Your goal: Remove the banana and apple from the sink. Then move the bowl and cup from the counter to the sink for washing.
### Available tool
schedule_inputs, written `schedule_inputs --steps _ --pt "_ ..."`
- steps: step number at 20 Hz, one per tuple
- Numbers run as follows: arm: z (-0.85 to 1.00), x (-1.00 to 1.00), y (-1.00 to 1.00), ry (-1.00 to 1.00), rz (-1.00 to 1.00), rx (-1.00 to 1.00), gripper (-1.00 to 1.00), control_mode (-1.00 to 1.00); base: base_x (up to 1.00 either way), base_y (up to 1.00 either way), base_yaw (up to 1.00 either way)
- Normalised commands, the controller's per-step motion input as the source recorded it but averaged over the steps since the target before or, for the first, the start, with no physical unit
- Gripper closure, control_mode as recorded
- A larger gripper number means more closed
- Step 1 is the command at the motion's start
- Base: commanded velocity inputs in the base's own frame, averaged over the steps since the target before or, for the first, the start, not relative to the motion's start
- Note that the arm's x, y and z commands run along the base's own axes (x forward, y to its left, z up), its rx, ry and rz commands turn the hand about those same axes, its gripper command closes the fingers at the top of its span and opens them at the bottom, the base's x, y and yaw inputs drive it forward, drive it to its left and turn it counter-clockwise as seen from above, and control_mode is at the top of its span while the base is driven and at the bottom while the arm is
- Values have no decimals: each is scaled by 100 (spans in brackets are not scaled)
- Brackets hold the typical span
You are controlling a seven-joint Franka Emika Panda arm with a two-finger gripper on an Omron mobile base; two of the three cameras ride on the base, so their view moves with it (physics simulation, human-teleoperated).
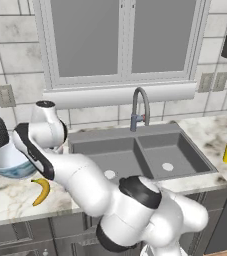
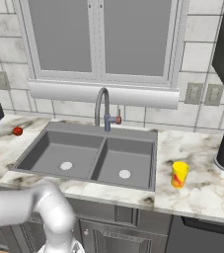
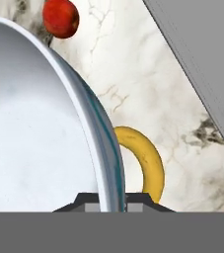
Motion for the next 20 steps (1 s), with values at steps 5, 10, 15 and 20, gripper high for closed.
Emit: schedule_inputs --steps 5,10,15,20 --pt "18 -15 -35 0 -5 0 100 -100 0 0 0" --pt "17 -15 -33 0 -4 0 100 -100 0 0 0" --pt "17 -15 -32 0 -3 0 100 -100 0 0 0" --pt "17 -15 -32 0 -3 0 100 -100 0 0 0"
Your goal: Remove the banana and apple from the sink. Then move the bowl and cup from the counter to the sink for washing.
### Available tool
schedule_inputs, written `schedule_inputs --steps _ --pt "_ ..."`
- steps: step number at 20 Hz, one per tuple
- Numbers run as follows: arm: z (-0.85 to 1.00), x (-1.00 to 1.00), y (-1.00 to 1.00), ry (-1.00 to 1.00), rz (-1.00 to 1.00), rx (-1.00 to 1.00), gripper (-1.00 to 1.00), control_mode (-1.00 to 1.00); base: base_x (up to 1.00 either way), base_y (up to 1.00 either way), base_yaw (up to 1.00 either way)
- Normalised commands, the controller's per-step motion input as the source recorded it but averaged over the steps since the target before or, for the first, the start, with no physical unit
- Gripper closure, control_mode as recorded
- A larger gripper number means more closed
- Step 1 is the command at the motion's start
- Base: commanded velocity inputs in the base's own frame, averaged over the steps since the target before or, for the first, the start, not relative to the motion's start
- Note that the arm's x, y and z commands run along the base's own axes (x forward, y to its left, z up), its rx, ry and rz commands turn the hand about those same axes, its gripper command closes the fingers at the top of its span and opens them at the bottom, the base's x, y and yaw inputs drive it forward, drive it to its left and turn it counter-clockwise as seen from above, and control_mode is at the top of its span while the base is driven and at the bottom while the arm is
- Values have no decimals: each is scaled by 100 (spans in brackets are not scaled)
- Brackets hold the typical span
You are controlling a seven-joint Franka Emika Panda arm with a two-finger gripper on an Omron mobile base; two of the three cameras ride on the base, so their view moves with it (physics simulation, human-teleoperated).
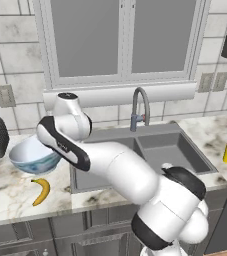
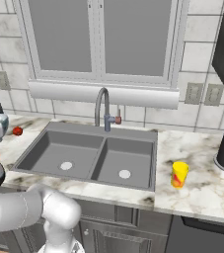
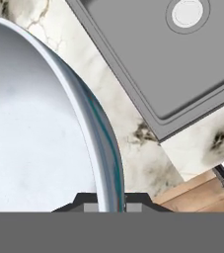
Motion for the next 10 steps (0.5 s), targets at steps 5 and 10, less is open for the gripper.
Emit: schedule_inputs --steps 5,10 --pt "16 -16 -32 0 -5 0 100 -100 0 0 0" --pt "15 -16 -31 -1 -6 0 100 -100 0 0 0"
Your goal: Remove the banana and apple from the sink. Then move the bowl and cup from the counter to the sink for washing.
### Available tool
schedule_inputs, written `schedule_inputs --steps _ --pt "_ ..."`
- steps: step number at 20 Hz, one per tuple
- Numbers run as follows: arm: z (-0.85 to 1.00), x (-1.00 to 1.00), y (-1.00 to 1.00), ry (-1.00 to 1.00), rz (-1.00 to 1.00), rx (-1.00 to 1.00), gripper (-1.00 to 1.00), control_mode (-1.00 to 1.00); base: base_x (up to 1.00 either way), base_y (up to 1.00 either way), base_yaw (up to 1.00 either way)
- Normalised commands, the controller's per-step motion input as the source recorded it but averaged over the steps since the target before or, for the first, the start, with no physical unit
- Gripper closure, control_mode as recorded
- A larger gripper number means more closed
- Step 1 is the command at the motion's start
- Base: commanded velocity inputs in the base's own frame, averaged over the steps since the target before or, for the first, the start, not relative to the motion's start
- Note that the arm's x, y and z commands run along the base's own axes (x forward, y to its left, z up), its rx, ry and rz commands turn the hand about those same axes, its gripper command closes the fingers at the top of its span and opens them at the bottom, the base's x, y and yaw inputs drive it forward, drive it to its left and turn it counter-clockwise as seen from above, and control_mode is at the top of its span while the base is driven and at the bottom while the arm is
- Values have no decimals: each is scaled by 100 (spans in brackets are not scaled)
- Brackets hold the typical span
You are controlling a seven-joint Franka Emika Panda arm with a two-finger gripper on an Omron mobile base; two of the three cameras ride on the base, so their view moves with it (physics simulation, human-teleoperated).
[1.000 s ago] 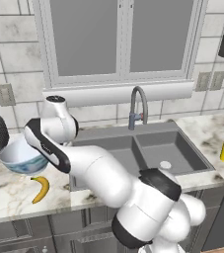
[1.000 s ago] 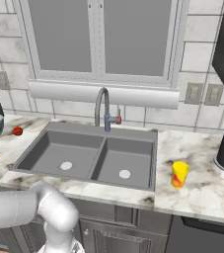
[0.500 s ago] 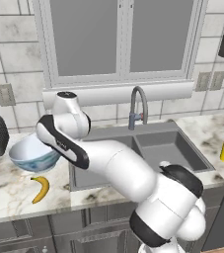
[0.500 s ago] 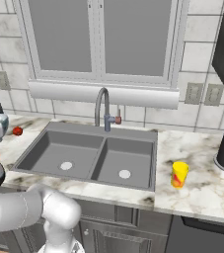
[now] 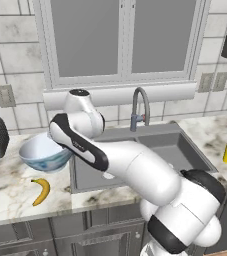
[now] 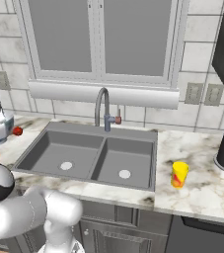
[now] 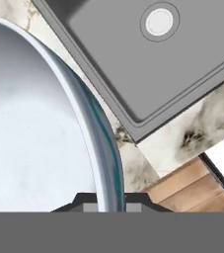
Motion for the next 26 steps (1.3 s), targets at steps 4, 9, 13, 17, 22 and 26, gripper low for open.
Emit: schedule_inputs --steps 4,9,13,17,22,26 --pt "13 -13 -29 0 -7 0 100 -100 0 0 0" --pt "12 -11 -30 0 -9 0 100 -100 0 0 0" --pt "10 -11 -34 0 -8 0 100 -100 0 0 0" --pt "9 -10 -34 0 -7 0 100 -100 0 0 0" --pt "8 -8 -34 0 -6 0 100 -100 0 0 0" --pt "8 -6 -33 0 -5 0 100 -100 0 0 0"
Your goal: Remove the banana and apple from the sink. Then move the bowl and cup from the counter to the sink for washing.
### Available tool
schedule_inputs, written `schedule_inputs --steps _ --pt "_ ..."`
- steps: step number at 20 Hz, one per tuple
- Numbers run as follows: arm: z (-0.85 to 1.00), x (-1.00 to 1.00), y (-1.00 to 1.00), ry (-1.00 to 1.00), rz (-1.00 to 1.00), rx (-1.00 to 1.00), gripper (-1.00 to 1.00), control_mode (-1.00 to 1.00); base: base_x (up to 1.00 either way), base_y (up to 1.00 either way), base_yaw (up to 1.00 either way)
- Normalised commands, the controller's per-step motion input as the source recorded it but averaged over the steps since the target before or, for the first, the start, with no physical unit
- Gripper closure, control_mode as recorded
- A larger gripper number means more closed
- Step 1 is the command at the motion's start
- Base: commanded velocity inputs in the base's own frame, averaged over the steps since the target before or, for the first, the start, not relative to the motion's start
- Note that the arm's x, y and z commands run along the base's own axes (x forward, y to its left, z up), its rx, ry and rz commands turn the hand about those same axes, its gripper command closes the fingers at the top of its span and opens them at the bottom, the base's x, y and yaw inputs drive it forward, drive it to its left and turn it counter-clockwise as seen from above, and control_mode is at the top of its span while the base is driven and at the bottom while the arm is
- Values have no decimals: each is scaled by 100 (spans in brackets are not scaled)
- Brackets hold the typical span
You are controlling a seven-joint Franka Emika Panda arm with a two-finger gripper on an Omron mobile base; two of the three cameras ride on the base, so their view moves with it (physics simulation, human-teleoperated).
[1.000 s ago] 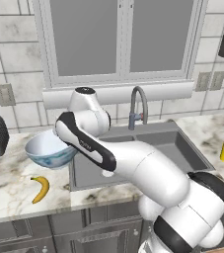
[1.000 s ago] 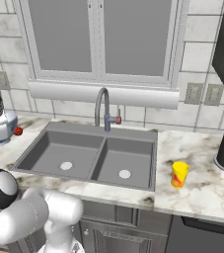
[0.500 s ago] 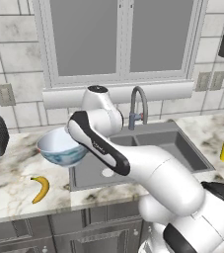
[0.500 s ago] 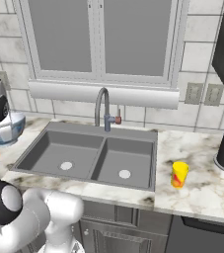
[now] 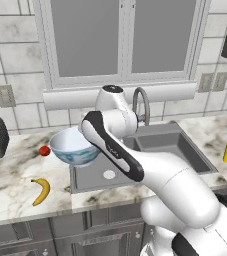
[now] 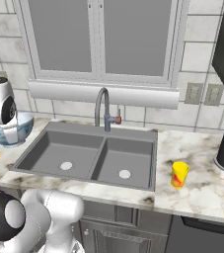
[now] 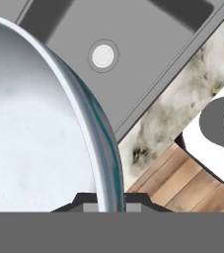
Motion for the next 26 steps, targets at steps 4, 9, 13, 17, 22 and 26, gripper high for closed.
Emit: schedule_inputs --steps 4,9,13,17,22,26 --pt "9 -4 -29 0 -4 0 100 -100 0 0 0" --pt "9 -1 -27 0 -4 0 100 -100 0 0 0" --pt "9 0 -27 0 -3 0 100 -100 0 0 0" --pt "8 0 -26 0 -2 0 100 -100 0 0 0" --pt "8 0 -27 0 -1 0 100 -100 0 0 0" --pt "2 0 -25 0 -1 0 100 -100 0 0 0"
